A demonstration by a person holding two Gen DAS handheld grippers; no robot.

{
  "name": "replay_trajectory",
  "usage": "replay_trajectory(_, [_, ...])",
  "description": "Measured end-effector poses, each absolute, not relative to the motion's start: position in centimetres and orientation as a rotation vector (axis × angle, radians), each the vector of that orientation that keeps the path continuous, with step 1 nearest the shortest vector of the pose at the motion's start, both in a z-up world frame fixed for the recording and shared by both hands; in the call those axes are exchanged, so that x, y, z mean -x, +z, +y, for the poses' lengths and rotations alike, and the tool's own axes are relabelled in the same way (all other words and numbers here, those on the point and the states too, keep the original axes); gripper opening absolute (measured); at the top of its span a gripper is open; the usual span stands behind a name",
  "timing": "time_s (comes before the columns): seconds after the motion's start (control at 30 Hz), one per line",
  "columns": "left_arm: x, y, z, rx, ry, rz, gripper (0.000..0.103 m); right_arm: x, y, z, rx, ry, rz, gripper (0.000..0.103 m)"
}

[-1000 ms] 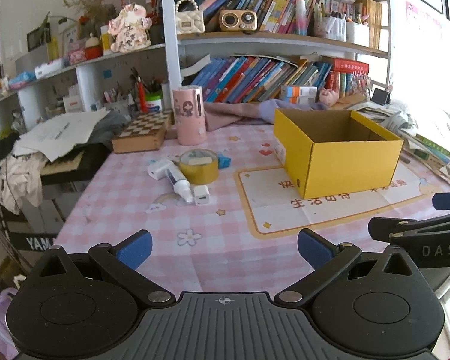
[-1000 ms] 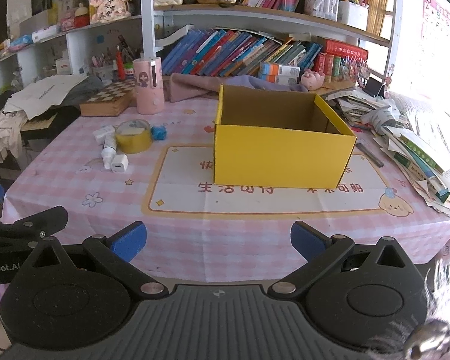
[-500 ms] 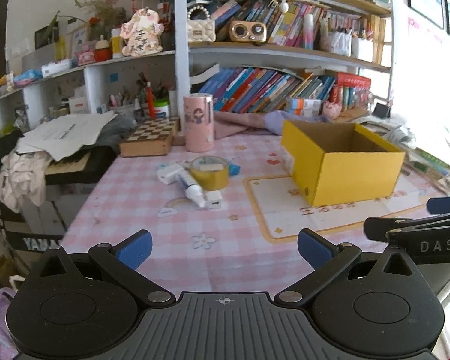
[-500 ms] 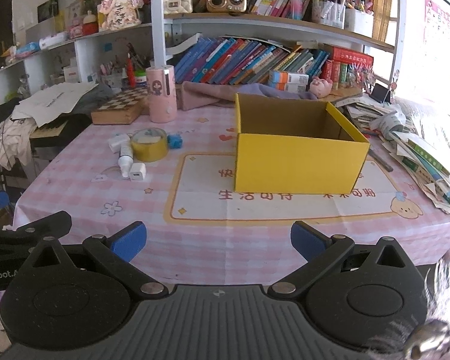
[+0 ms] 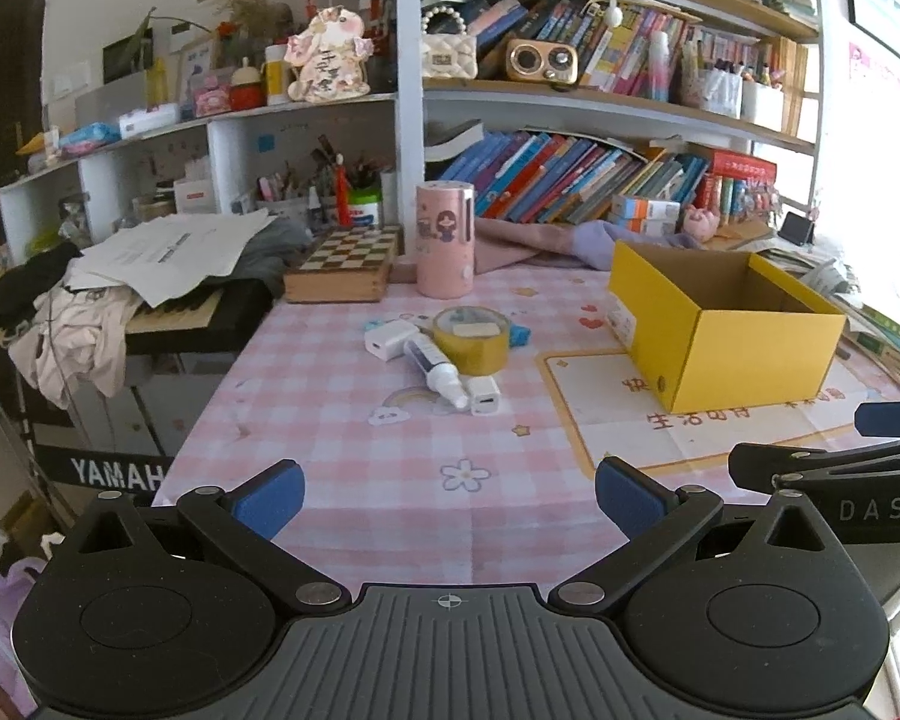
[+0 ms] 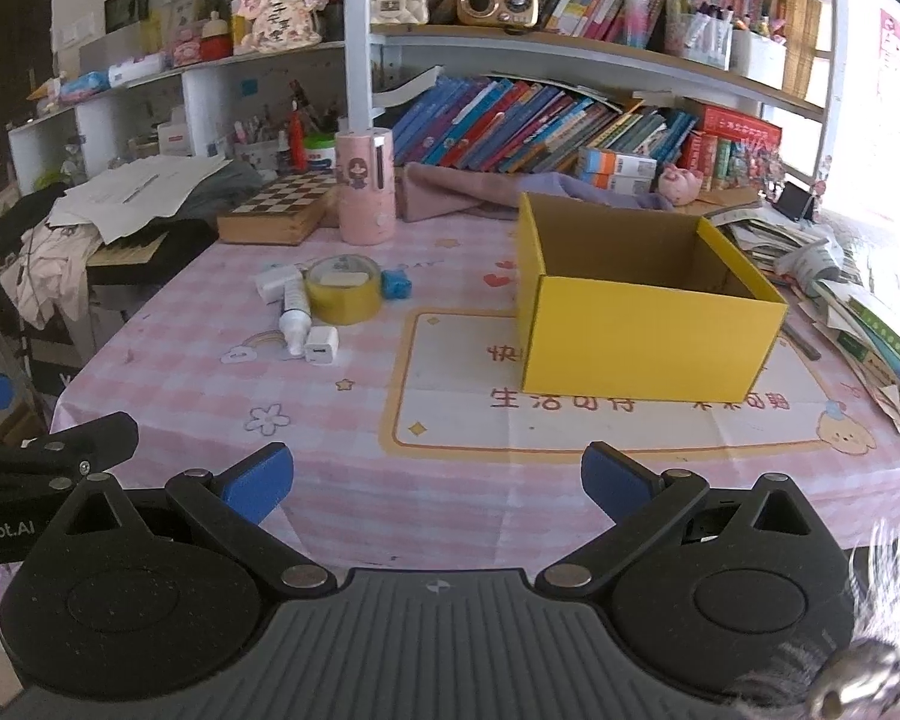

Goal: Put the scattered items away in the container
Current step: 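Move both tools toward the items on the tablecloth, then grasp the white charger with the right tool while the left tool grasps the white-and-blue tube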

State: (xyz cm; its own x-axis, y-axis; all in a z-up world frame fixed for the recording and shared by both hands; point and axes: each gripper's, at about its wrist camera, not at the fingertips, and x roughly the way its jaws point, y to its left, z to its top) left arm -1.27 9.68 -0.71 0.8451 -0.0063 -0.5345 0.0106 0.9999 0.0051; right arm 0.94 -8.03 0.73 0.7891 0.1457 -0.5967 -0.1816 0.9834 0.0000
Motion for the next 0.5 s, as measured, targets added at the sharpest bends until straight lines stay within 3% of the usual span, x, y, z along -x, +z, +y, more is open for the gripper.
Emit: replay_trajectory(0.5, [-3.9, -1.5, 10.9, -0.002, 0.090, 0.589, 0.103, -8.0, -0.3, -6.4, 0.074, 0.274, 0.649, 0.103])
